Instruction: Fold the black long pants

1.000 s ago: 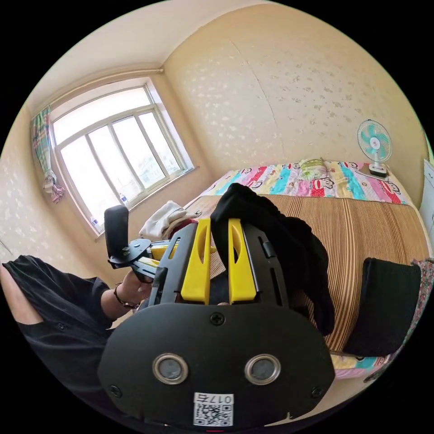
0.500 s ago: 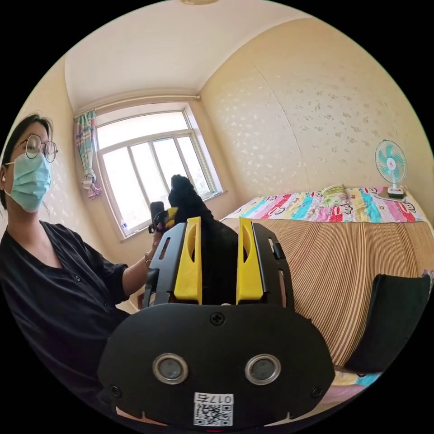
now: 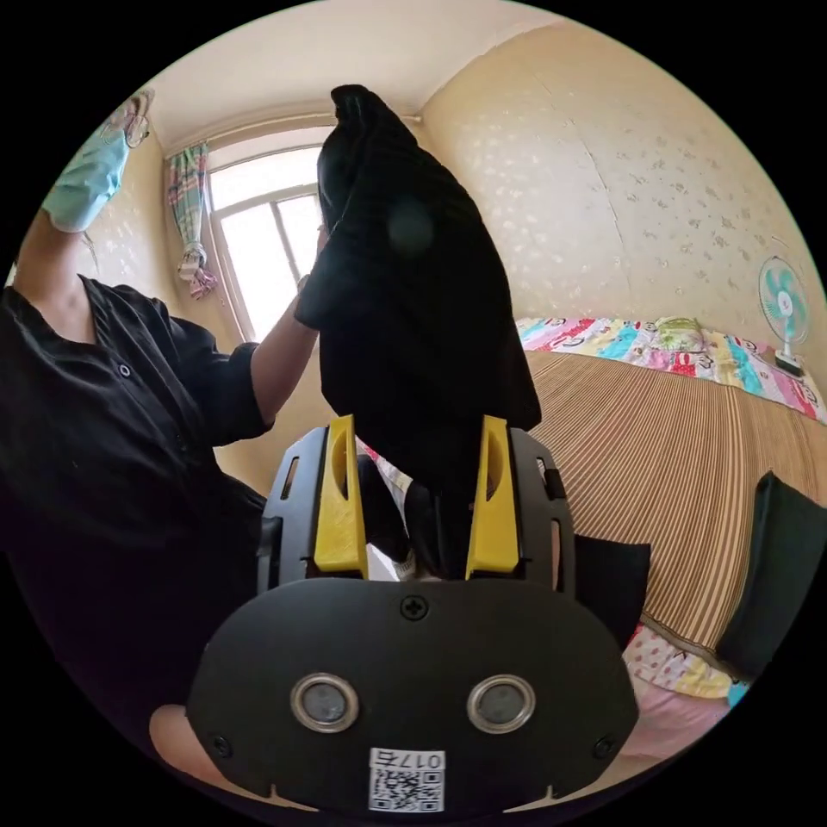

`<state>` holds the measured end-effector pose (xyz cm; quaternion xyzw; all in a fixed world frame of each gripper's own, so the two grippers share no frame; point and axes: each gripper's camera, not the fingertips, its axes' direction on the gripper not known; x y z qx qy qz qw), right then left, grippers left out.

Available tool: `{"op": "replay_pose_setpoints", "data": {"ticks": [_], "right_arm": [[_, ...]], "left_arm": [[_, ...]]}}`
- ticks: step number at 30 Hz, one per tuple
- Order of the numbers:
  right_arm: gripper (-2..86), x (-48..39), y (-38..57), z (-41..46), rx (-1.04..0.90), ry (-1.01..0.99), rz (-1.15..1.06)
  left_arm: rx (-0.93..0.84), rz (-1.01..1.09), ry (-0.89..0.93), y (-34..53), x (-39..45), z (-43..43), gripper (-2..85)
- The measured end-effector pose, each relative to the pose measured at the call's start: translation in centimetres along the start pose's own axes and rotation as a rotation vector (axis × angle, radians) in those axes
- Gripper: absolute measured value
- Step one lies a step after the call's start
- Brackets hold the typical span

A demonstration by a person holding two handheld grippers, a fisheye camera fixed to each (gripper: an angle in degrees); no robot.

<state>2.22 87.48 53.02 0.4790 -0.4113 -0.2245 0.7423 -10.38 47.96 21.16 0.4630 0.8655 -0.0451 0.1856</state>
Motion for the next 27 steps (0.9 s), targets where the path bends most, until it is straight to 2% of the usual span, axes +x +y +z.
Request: {"op": "replay_pose_setpoints", "data": {"ticks": [3, 6, 10, 12, 15, 17, 20, 22, 26, 27], "right_arm": [[17.5, -3.2, -1.6, 1.1, 0.116, 0.032, -0.077], [14.4, -4.1, -2.2, 1.4, 0.266, 0.076, -0.051], [11.1, -4.4, -3.5, 2.2, 0.306, 0.065, -0.041], [9.1, -5.4, -5.5, 0.6, 0.398, 0.240, 0.017], [7.8, -6.2, -10.3, -2.7, 0.502, 0.314, 0.045], [7.3, -7.5, -14.1, -4.2, 0.534, 0.359, 0.006], [6.9, -11.0, -20.6, -5.4, 0.551, 0.514, -0.088], [6.7, -13.2, -24.1, -6.7, 0.573, 0.547, -0.142], [6.7, -19.2, -32.0, -9.0, 0.558, 0.642, -0.290], [6.7, -20.9, -34.3, -9.0, 0.523, 0.685, -0.320]], "left_arm": [[-0.022, 0.036, 0.023, -0.9, 1.3, 2.6, -0.7], [-0.034, 0.042, 0.046, -1.6, 2.5, 4.4, -0.6], [0.008, 0.032, 0.068, -3.1, 4.6, 5.9, -0.6], [0.010, 0.040, 0.050, -4.4, 6.0, 6.2, -0.6], [-0.098, 0.142, 0.018, -7.4, 9.3, 7.5, -0.6], [-0.166, 0.163, -0.030, -9.2, 11.2, 8.7, -0.6], [-0.228, 0.179, -0.185, -12.3, 14.9, 10.7, -0.6], [-0.265, 0.166, -0.278, -15.2, 17.1, 11.6, -0.6], [-0.401, 0.134, -0.361, -19.5, 17.5, 13.1, -0.6], [-0.429, 0.101, -0.441, -20.8, 17.0, 13.4, -0.7]]}}
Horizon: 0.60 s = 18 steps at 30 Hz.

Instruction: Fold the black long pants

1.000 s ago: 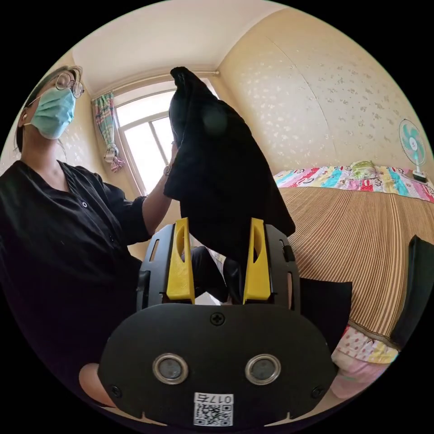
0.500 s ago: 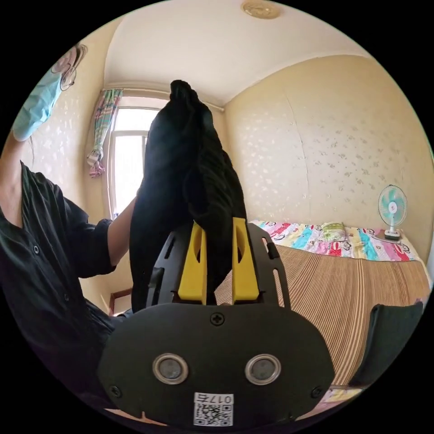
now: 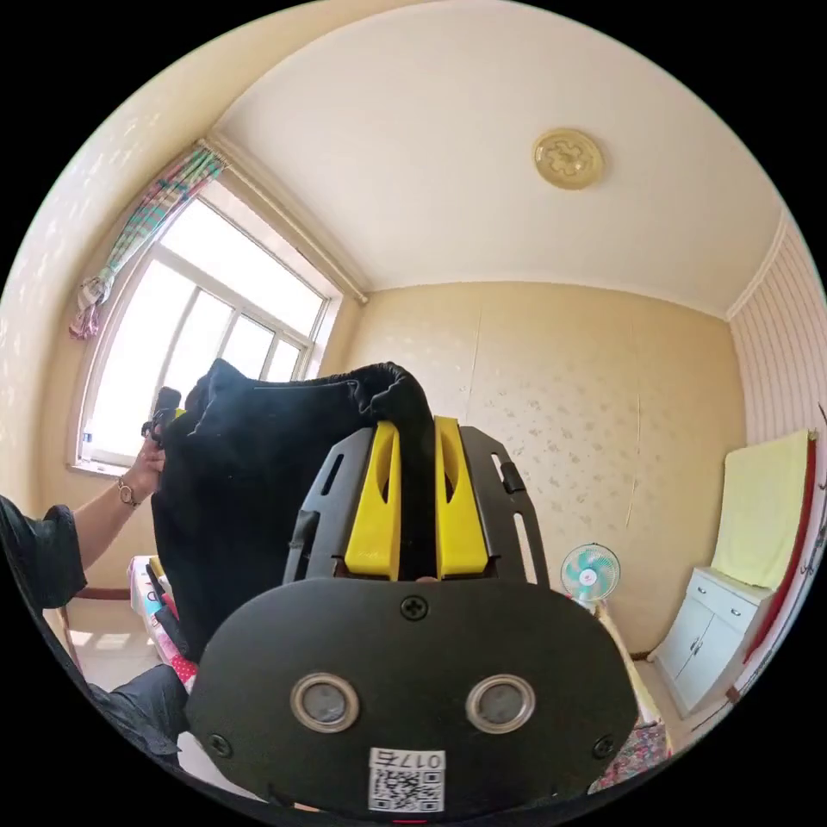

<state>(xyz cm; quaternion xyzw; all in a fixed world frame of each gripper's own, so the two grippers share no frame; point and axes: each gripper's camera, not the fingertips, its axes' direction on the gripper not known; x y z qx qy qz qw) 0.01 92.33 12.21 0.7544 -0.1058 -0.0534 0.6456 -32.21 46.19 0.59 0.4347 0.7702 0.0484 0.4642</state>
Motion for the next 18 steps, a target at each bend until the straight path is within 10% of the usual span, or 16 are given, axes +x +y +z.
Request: {"op": "replay_pose_setpoints", "data": {"ticks": [18], "right_arm": [[6.8, -5.6, -17.0, -4.0, -0.036, 0.272, -0.112]], "left_arm": [[0.118, 0.093, -0.401, -20.5, 14.5, 6.8, -0.6]]}}
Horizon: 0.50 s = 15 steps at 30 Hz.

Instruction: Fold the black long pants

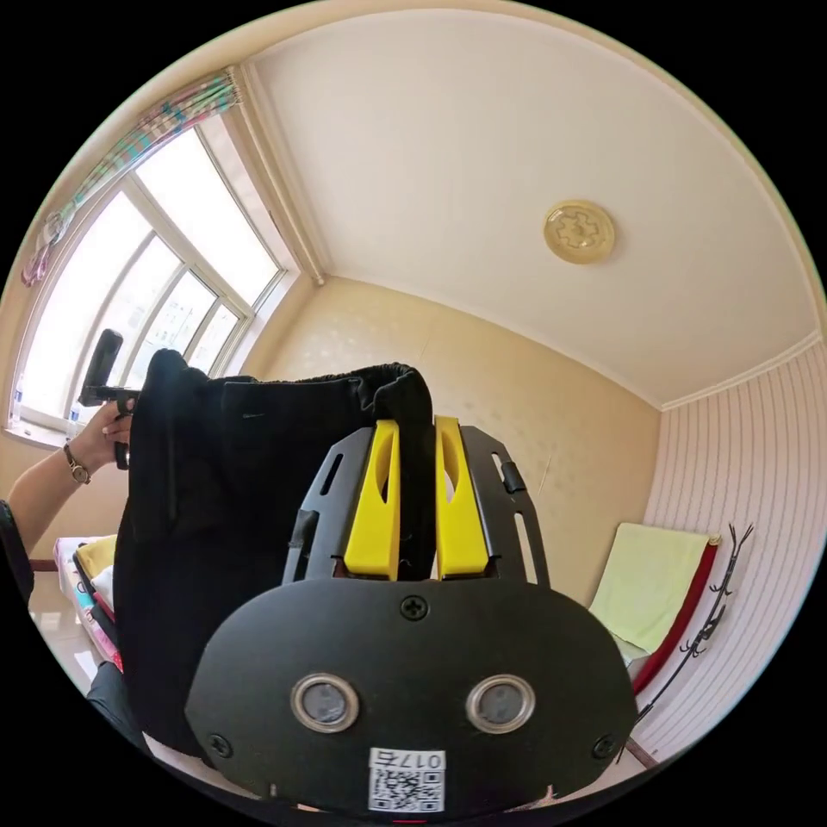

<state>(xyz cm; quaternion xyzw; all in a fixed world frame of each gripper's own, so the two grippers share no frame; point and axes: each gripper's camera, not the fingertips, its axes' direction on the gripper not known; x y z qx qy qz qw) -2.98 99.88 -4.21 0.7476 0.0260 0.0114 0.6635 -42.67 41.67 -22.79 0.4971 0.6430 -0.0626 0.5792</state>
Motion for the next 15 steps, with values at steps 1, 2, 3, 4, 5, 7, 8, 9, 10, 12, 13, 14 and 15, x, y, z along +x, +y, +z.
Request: {"op": "replay_pose_setpoints", "data": {"ticks": [1, 2, 3, 4, 5, 7, 8, 9, 10, 12, 13, 14, 15], "right_arm": [[6.8, 0.3, 0.0, -0.1, -0.002, -0.001, 0.010], [6.8, 1.0, 0.2, -0.2, -0.005, -0.012, 0.033], [6.8, 1.7, 0.8, -0.3, -0.007, -0.032, 0.062], [6.8, 2.0, 1.1, -0.4, -0.007, -0.043, 0.075], [6.8, 2.4, 2.0, -0.7, -0.002, -0.063, 0.092], [6.8, 2.7, 3.5, -1.2, 0.020, -0.084, 0.099], [6.8, 2.7, 4.5, -1.7, 0.046, -0.100, 0.095], [6.8, 2.7, 5.4, -1.9, 0.071, -0.109, 0.085], [6.8, 2.7, 5.8, -1.8, 0.082, -0.112, 0.079], [6.8, 2.8, 6.9, -0.6, 0.093, -0.121, 0.067], [6.8, 2.9, 7.2, 0.0, 0.088, -0.125, 0.069], [6.8, 3.1, 8.0, 1.3, 0.082, -0.135, 0.075], [6.9, 3.2, 9.2, 2.6, 0.087, -0.144, 0.083]], "left_arm": [[0.012, -0.006, 0.030, -0.6, 0.6, 0.2, -0.6], [0.018, -0.004, 0.036, -0.7, 0.9, 0.2, -0.6], [0.028, 0.008, 0.034, -1.0, 1.7, 0.3, -0.6], [0.044, 0.035, 0.019, -1.0, 2.7, 0.2, -0.6], [0.054, 0.051, 0.011, -0.9, 3.2, 0.0, -0.6], [0.104, 0.092, -0.007, -0.4, 4.9, -0.9, -0.5], [0.118, 0.099, -0.012, -0.2, 5.1, -1.2, -0.5], [0.138, 0.098, -0.030, 0.1, 5.3, -1.5, -0.5], [0.146, 0.072, -0.052, 0.3, 5.0, -1.6, -0.4], [0.161, 0.032, -0.075, 0.8, 3.8, -1.5, -0.4], [0.171, 0.028, -0.092, 1.4, 3.0, -1.3, -0.3], [0.173, 0.028, -0.102, 1.8, 2.6, -1.2, -0.3], [0.185, 0.027, -0.119, 2.8, 1.6, -1.0, -0.3]]}}
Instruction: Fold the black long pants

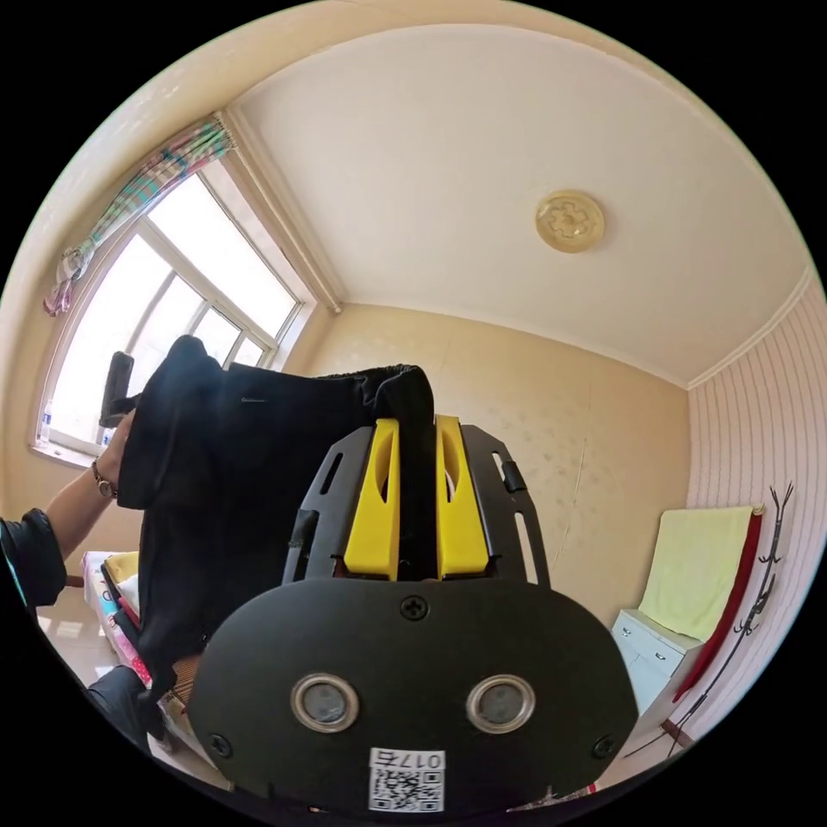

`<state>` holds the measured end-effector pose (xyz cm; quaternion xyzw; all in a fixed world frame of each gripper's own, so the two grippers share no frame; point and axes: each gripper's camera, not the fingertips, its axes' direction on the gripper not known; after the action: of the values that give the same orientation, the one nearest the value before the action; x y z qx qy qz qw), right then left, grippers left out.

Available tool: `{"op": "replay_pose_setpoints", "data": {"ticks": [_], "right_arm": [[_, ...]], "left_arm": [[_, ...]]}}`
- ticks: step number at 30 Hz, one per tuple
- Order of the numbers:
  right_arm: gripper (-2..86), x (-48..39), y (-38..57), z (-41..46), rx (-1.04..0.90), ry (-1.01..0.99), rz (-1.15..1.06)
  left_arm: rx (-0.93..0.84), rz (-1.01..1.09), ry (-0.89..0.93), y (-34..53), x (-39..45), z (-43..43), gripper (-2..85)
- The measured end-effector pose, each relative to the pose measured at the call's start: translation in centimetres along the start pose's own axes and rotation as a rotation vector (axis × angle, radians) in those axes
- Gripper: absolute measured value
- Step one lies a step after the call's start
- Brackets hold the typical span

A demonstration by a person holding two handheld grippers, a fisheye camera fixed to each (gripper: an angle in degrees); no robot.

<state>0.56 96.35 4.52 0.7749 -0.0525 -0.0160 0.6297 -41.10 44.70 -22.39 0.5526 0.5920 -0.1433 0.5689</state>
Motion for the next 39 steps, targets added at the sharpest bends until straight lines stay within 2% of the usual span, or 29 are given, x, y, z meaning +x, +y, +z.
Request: {"op": "replay_pose_setpoints", "data": {"ticks": [4, 7, 9, 10, 11, 13, 14, 15, 16, 17, 18, 19, 21, 23, 25, 27, 30, 32, 35, 37, 39], "right_arm": [[6.7, 0.9, 5.6, 4.6, 0.050, 0.012, 0.004], [6.5, 3.1, 9.7, 11.1, 0.062, -0.020, 0.042], [6.4, 6.2, 11.1, 19.4, 0.010, -0.009, 0.055], [6.4, 7.3, 11.3, 22.1, -0.017, -0.005, 0.063], [6.4, 9.9, 11.7, 28.1, -0.092, -0.011, 0.089], [6.6, 14.1, 13.0, 38.0, -0.211, -0.012, 0.143], [6.7, 16.9, 14.3, 45.0, -0.288, 0.000, 0.180], [6.9, 19.6, 16.1, 52.6, -0.386, 0.029, 0.218], [6.9, 20.9, 17.2, 56.4, -0.436, 0.044, 0.234], [7.1, 23.1, 20.1, 63.7, -0.524, 0.053, 0.252], [7.3, 24.9, 24.0, 69.9, -0.607, 0.047, 0.237], [7.3, 25.7, 26.2, 72.3, -0.653, 0.051, 0.239], [7.2, 28.1, 36.5, 77.3, -0.804, 0.056, 0.409], [7.1, 27.4, 44.4, 77.8, -0.870, -0.066, 0.471], [6.9, 25.1, 52.6, 76.4, -0.996, -0.144, 0.477], [6.8, 21.2, 62.2, 72.2, -1.155, -0.233, 0.451], [6.9, 15.4, 71.2, 65.4, -1.345, -0.338, 0.426], [7.3, 12.0, 74.2, 61.4, -1.432, -0.391, 0.383], [8.5, 9.4, 76.7, 56.9, -1.516, -0.393, 0.380], [9.9, 9.7, 77.5, 55.7, -1.545, -0.351, 0.359], [11.8, 12.0, 78.3, 54.5, -1.606, -0.199, 0.285]], "left_arm": [[0.137, -0.039, -0.100, 6.4, -4.5, 1.0, -0.2], [0.234, -0.011, -0.192, 9.9, -9.9, 4.9, -0.2], [0.218, 0.001, -0.268, 10.1, -15.0, 9.5, -0.1], [0.138, -0.061, -0.289, 9.3, -20.2, 13.7, 0.0], [0.097, -0.095, -0.288, 8.9, -23.1, 16.0, 0.1], [-0.047, -0.246, -0.250, 8.9, -36.9, 26.2, 1.6], [-0.076, -0.276, -0.246, 9.3, -40.5, 28.7, 2.3], [-0.121, -0.319, -0.275, 10.7, -47.2, 33.2, 4.0], [-0.175, -0.363, -0.349, 12.7, -53.3, 37.2, 6.2], [-0.221, -0.389, -0.388, 14.0, -56.3, 39.1, 7.1], [-0.358, -0.448, -0.461, 17.1, -61.7, 42.2, 8.8], [-0.487, -0.533, -0.548, 21.2, -66.0, 43.6, 8.5], [-0.586, -0.631, -0.602, 28.1, -69.4, 42.7, 8.7], [-0.693, -0.663, -0.566, 35.3, -70.5, 40.3, 8.9], [-0.882, -0.705, -0.541, 44.9, -69.5, 35.2, 8.9], [-0.997, -0.753, -0.525, 51.3, -67.6, 30.2, 8.9], [-1.144, -0.865, -0.512, 59.3, -64.4, 22.4, 9.0], [-1.206, -0.882, -0.528, 61.7, -62.9, 18.7, 9.3], [-1.184, -0.917, -0.541, 62.8, -61.4, 13.4, 9.8], [-1.260, -0.893, -0.543, 63.5, -60.9, 10.8, 10.1], [-1.309, -0.890, -0.546, 63.8, -60.6, 9.1, 10.7]]}}
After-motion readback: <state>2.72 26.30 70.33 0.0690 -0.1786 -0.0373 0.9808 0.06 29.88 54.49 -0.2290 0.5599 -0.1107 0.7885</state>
